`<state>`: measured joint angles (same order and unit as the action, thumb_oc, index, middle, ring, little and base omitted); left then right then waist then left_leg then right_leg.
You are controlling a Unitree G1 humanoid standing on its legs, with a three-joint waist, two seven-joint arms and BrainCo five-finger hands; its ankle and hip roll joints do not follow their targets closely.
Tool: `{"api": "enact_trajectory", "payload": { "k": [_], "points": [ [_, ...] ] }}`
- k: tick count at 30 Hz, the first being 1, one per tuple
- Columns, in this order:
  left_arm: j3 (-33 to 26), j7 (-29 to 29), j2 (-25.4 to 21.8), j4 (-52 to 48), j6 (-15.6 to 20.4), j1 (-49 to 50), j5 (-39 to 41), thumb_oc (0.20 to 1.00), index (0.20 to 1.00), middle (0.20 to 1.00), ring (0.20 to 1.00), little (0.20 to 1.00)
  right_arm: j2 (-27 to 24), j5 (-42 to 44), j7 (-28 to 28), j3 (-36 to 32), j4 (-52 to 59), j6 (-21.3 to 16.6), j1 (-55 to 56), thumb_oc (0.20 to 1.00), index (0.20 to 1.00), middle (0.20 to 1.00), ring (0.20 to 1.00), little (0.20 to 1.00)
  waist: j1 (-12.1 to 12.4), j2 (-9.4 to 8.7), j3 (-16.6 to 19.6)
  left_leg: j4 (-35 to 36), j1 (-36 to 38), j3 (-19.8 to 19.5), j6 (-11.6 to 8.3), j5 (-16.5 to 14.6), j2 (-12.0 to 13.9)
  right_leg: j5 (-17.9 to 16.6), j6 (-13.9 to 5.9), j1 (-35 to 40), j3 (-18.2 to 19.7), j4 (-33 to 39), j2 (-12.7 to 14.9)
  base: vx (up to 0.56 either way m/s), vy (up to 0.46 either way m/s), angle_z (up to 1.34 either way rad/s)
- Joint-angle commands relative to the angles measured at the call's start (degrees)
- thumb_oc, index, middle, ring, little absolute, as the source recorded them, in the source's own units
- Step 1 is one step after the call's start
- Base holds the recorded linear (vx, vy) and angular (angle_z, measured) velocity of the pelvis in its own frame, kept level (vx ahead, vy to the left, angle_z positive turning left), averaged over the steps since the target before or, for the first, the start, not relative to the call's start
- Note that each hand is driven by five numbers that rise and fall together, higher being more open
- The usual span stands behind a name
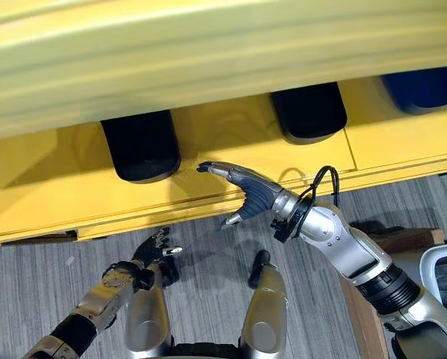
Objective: Move parts from the plastic box to the shelf.
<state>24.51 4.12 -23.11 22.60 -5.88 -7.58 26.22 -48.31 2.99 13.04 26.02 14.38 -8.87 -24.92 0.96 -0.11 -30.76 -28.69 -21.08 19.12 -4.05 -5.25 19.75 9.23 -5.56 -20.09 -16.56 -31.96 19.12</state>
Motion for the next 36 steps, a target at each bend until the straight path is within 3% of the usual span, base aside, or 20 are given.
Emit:
{"api": "enact_trajectory", "payload": {
  "k": [1,6,8,13,17,21,23,24,27,30,32,36],
  "points": [
    [0.7,-0.5,-1.1,-2.3,1.1,1.1,-1.6,1.0,1.0,1.0,1.0,1.0,1.3,3.9,-2.8,-2.3,4.8,3.3,-2.4,1.0,1.0,1.0,1.0,1.0,0.1,-0.99,1.0,-1.9,4.4,2.7,0.67,-3.1,1.8,-2.5,-1.44,4.1,-0.7,3.2,1.9,-0.03,0.102,0.09],
    [1.1,-6.7,-1.3,-1.0,1.2,1.9,-5.3,1.0,1.0,1.0,1.0,1.0,4.1,11.2,-4.9,-5.5,3.8,9.3,2.3,1.0,1.0,1.0,1.0,1.0,-0.9,-0.69,1.0,-0.6,6.3,3.7,0.63,-2.6,1.3,-3.4,-1.6,5.7,-0.7,5.2,2.2,-0.03,0.171,0.03],
    [1.3,-8.4,-1.8,-1.0,1.1,2.2,-5.5,1.0,1.0,1.0,1.0,1.0,5.4,12.8,-6.3,-6.5,3.1,9.8,3.8,1.0,1.0,1.0,1.0,1.0,-1.3,-0.55,1.0,-0.3,7.1,4.2,0.79,-2.7,1.0,-3.7,-1.83,6.2,-0.6,5.6,2.5,-0.04,0.246,-0.03],
    [1.9,-14.7,-3.6,-0.7,-1.6,2.5,-9.5,1.0,1.0,1.0,1.0,1.0,8.5,12.4,-2.2,-8.7,1.5,7.6,8.6,1.0,1.0,1.0,1.0,1.0,-2.2,-0.37,1.8,-0.5,8.7,5.5,1.86,-4.0,-0.2,-6.3,-2.94,7.6,-0.5,8.1,4.0,-0.03,0.256,-0.09],
    [2.7,-15.8,-5.0,0.7,-1.2,1.2,-8.6,1.0,1.0,1.0,1.0,1.0,8.4,8.9,1.9,-8.6,0.7,5.7,9.9,1.0,1.0,1.0,1.0,1.0,-2.7,-0.84,3.1,0.4,9.7,6.0,2.98,-5.2,-2.7,-11.9,-4.33,9.9,0.7,15.1,4.7,-0.02,0.217,-0.07],
    [2.8,-15.8,-5.0,0.7,-1.2,1.2,-8.5,1.0,1.0,1.0,1.0,1.0,8.4,8.9,1.9,-8.6,0.7,5.7,9.9,1.0,1.0,1.0,1.0,1.0,-2.7,-0.85,3.1,0.4,9.7,6.0,2.99,-5.2,-2.7,-12.0,-4.35,10.0,0.7,15.2,4.7,0.0,0.049,-0.03],
    [2.9,-18.8,-5.1,1.9,-1.1,1.9,-10.0,1.0,1.0,1.0,1.0,1.0,7.1,9.2,8.4,-9.6,1.2,3.8,12.4,1.0,1.0,1.0,1.0,1.0,-3.1,-1.37,6.2,7.7,13.3,7.3,4.53,-5.3,-7.9,-21.1,-6.46,11.0,2.0,23.0,5.6,0.02,0.247,0.03],
    [3.0,-18.8,-5.1,1.9,-1.5,2.1,-10.3,1.0,1.0,1.0,1.0,1.0,7.1,9.4,9.4,-9.5,1.0,3.6,12.4,1.0,1.0,1.0,1.0,1.0,-3.2,-1.59,6.5,8.2,13.6,7.1,4.85,-5.6,-8.4,-21.3,-6.45,10.2,2.6,22.2,4.8,0.02,0.128,-0.07],
    [3.5,-18.3,-5.3,2.5,-1.5,3.4,-10.2,1.0,1.0,1.0,1.0,1.0,6.0,11.4,11.5,-8.7,0.8,3.2,12.6,1.0,1.0,1.0,1.0,1.0,-3.9,-1.81,7.8,11.7,14.5,6.6,6.08,-4.2,-9.6,-15.0,-5.31,7.4,4.1,13.4,-1.3,0.0,0.024,-0.27],
    [2.6,-18.7,-5.2,3.1,-0.9,5.2,-10.0,1.0,1.0,1.0,1.0,1.0,5.0,12.3,12.6,-9.6,2.1,2.9,14.9,1.0,1.0,1.0,1.0,1.0,-4.2,-1.49,9.3,16.1,15.5,4.7,5.62,-1.5,-10.9,-7.7,-3.17,9.2,4.3,11.7,-6.6,0.05,-0.071,-0.08],
    [1.8,-18.9,-5.0,3.4,-0.6,6.5,-9.9,1.0,1.0,1.0,1.0,1.0,4.9,13.2,14.1,-10.2,2.5,3.2,16.5,1.0,1.0,1.0,1.0,1.0,-4.3,-1.49,10.1,18.8,17.1,4.1,4.96,-0.2,-11.6,-6.7,-2.61,10.6,4.0,12.8,-7.5,0.09,-0.235,0.15],
    [0.3,-19.8,-3.7,3.5,-0.5,8.9,-9.4,1.0,1.0,1.0,1.0,1.0,5.4,11.8,13.6,-10.3,2.0,6.1,18.1,1.0,1.0,1.0,1.0,1.0,-3.9,-1.43,12.3,21.8,19.6,5.6,1.44,3.3,-9.8,-4.9,-0.44,15.9,0.8,19.2,-8.5,0.08,-0.271,0.04]
  ]
}}
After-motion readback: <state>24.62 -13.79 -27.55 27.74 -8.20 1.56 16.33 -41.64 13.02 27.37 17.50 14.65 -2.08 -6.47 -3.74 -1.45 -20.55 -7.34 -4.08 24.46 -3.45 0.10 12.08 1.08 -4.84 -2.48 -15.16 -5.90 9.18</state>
